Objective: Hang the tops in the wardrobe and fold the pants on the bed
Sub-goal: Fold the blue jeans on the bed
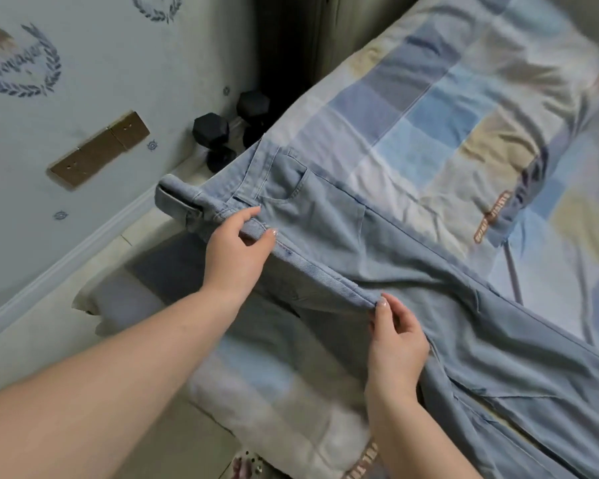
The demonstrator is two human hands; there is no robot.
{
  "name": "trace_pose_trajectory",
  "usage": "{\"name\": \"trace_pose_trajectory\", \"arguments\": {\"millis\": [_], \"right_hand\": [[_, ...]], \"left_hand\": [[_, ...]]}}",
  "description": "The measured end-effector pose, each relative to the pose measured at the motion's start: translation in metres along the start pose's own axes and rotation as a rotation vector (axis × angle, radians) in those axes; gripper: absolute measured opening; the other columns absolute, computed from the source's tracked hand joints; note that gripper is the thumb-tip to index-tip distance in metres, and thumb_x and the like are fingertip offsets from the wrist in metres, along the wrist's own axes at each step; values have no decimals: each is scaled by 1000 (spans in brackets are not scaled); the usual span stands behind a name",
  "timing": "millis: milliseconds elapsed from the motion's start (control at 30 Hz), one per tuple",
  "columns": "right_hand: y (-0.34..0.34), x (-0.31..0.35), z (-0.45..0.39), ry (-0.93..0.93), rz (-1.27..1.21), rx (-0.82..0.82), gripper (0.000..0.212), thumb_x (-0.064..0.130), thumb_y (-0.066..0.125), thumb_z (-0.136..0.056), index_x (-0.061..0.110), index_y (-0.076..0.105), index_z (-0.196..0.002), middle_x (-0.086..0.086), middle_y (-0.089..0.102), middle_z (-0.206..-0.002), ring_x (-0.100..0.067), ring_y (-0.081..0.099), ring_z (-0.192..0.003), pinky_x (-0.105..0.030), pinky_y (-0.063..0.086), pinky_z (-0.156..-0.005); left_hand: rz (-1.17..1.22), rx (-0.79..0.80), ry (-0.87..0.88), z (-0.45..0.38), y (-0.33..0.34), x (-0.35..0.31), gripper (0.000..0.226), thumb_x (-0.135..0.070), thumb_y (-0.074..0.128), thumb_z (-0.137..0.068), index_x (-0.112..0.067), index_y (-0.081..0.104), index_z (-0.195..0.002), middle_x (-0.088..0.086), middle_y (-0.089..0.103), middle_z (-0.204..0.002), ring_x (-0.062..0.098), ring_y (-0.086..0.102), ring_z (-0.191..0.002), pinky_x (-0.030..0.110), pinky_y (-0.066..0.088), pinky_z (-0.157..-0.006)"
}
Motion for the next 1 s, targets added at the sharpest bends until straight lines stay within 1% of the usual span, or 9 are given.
{"name": "trace_pose_trajectory", "arguments": {"millis": [67, 200, 267, 367, 433, 500, 700, 833, 1000], "right_hand": [[0, 20, -32, -62, 21, -17, 13, 22, 62, -90, 32, 67, -82, 10, 69, -90, -11, 65, -91, -27, 49, -84], [6, 55, -90, -185, 87, -45, 14, 28, 60, -90, 35, 65, -78, 13, 69, -87, -8, 65, -90, -20, 45, -73], [12, 68, -116, -197, 82, -58, 15, 28, 59, -91, 33, 64, -79, 12, 69, -87, -11, 65, -91, -24, 49, -77], [25, 76, -152, -109, 87, 69, 16, 23, 55, -93, 29, 64, -104, 6, 67, -105, -15, 62, -103, -39, 48, -98], [32, 70, -167, -4, 101, 258, 38, 20, 54, -94, 23, 51, -132, 3, 58, -121, -17, 58, -110, -38, 46, -100], [34, 69, -168, 56, 123, 376, 49, 19, 54, -95, 21, 39, -142, 1, 53, -126, -17, 56, -110, -35, 45, -95], [13, 64, -154, 55, 143, 392, 16, 18, 53, -95, 21, 58, -110, 2, 63, -106, -12, 62, -98, -35, 47, -89], [-47, 47, -139, 59, 168, 329, 13, 14, 55, -93, 23, 64, -98, 2, 66, -94, -10, 64, -89, -30, 48, -79], [-146, 21, -134, 75, 193, 228, 16, 13, 55, -92, 24, 65, -95, 3, 67, -92, -7, 65, -83, -26, 49, -74]], "left_hand": [[-17, 29, 40, -21, 20, -22, 38, -33, 67, -86, -32, 59, -123, -16, 51, -119, -1, 42, -114, 17, 31, -88], [-66, 63, 104, -65, 57, -63, 41, -32, 63, -89, -26, 55, -129, -2, 51, -136, 15, 46, -124, 22, 35, -85], [-79, 66, 117, -84, 74, -75, 42, -30, 63, -90, -22, 54, -131, 2, 51, -137, 18, 48, -122, 24, 37, -86], [-147, 83, 69, -106, 97, -79, 49, -28, 61, -91, -19, 48, -137, 5, 49, -138, 22, 51, -119, 27, 40, -88], [-197, 183, -1, -113, 113, -70, 58, -27, 61, -91, -18, 38, -144, 6, 47, -142, 25, 49, -124, 33, 41, -99], [-206, 254, -43, -112, 119, -61, 63, -26, 61, -91, -19, 31, -147, 6, 47, -142, 26, 48, -126, 38, 40, -104], [-168, 242, 8, -77, 127, -40, 35, -18, 57, -92, -19, 53, -127, -9, 62, -93, 18, 60, -83, 33, 49, -77], [-124, 366, 52, -25, 153, -44, 20, -8, 60, -87, -14, 64, -106, 7, 68, -93, 25, 65, -89, 30, 49, -83], [-135, 482, 98, 52, 194, -57, 16, -9, 62, -86, -25, 62, -89, -1, 64, -80, 27, 67, -87, 39, 51, -88]]}}
Point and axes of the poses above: each hand's wrist, its own z-axis away from the middle knuckle, its own y-axis out of the palm, x = y × z, the point moved 3 cm from there along -z, towards the middle knuckle
